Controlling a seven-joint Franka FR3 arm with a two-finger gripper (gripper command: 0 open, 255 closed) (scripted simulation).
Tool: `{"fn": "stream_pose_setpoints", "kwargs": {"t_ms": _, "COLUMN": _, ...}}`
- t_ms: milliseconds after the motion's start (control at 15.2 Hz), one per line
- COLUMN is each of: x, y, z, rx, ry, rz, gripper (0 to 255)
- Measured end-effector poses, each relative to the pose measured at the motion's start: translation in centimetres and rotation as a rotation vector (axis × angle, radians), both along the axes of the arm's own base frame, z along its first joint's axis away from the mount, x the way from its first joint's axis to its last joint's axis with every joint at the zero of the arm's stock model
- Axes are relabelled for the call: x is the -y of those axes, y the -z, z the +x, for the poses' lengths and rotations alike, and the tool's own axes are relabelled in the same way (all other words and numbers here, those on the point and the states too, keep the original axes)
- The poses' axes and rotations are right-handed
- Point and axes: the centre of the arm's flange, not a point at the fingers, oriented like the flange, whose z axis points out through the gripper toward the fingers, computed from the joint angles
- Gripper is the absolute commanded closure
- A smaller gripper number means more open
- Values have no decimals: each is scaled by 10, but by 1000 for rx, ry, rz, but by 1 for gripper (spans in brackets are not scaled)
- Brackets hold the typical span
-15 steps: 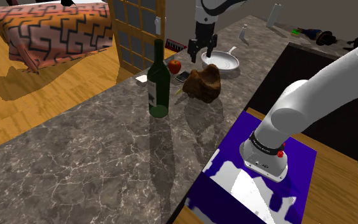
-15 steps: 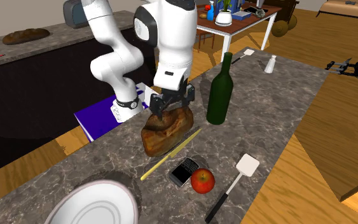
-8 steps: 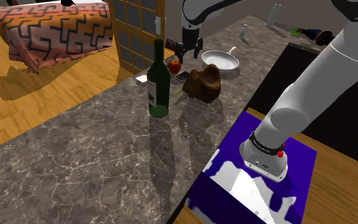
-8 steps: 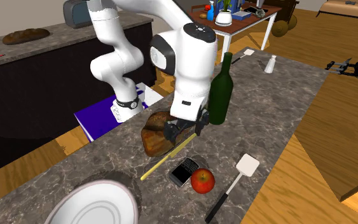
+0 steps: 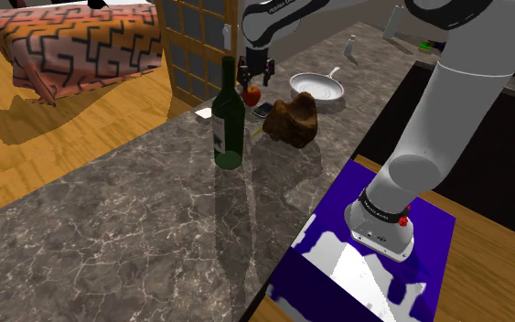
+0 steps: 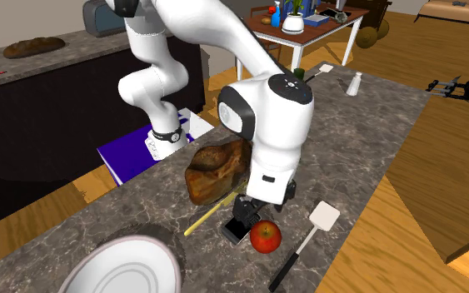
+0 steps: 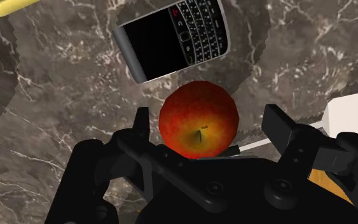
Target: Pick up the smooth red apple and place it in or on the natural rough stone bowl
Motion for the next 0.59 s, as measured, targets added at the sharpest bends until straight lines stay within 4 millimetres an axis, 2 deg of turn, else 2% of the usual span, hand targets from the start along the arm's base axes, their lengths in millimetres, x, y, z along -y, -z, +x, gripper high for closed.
{"fn": "stream_pose_setpoints", "kwargs": {"t_ms": 396, "x": 2, "y": 32, "z": 3, "rx": 1, "ry": 1, "rz": -1, "gripper": 0}}
{"fn": "stream_pose_setpoints", "kwargs": {"t_ms": 594, "x": 3, "y": 38, "z": 3, "rx": 2, "ry": 1, "rz": -1, "gripper": 0}}
